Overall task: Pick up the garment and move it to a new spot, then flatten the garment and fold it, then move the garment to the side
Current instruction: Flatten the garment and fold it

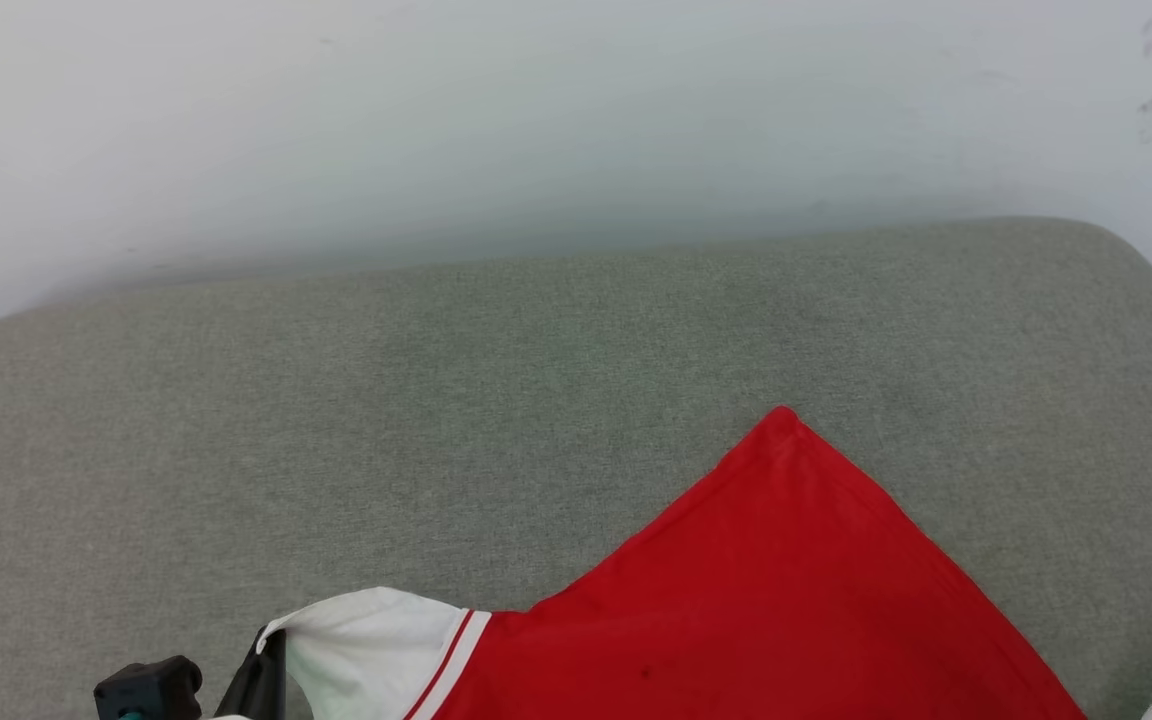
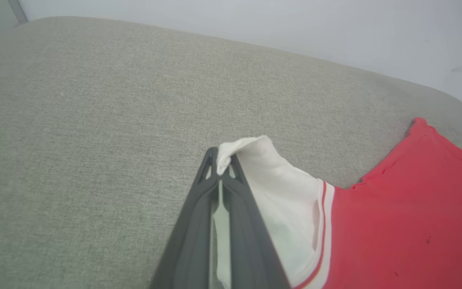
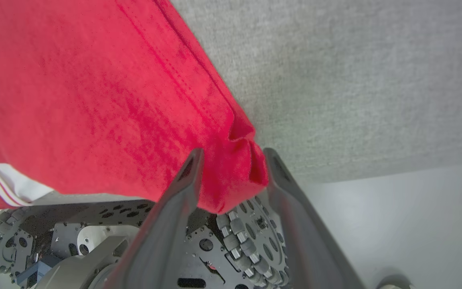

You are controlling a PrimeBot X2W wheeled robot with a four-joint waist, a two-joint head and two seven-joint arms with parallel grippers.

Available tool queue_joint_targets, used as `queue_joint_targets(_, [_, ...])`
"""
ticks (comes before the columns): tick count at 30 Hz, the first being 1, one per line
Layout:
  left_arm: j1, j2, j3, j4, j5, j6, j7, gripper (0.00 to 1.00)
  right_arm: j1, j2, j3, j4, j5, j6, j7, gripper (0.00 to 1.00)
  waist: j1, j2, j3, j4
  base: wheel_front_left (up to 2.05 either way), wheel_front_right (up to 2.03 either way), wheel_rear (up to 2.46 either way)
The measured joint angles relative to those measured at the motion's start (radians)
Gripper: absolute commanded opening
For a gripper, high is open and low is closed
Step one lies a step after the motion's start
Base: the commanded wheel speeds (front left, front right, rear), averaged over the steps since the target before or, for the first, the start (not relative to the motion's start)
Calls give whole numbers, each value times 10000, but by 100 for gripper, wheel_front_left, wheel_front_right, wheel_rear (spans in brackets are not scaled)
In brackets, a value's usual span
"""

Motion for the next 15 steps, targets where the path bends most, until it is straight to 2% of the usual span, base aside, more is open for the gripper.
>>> queue_joint_targets(9, [-450,134,-138,-297,153,-46,59,0,-1267,380,-577,-849,-437,0,-3567,100,2,0,450,-13,0,0,0])
queue_joint_targets(12, [-822,134,-230,-504,290,-69,56,0,-1992,483,-447,-840,-265,0,-4073,100,3,0,773,101,0,0,0])
queue_joint_targets(15, [-1274,104,-385,-706,420,-138,40,0,-2848,468,-140,-723,-35,0,-3967,100,3,0,1171,252,0,0,0])
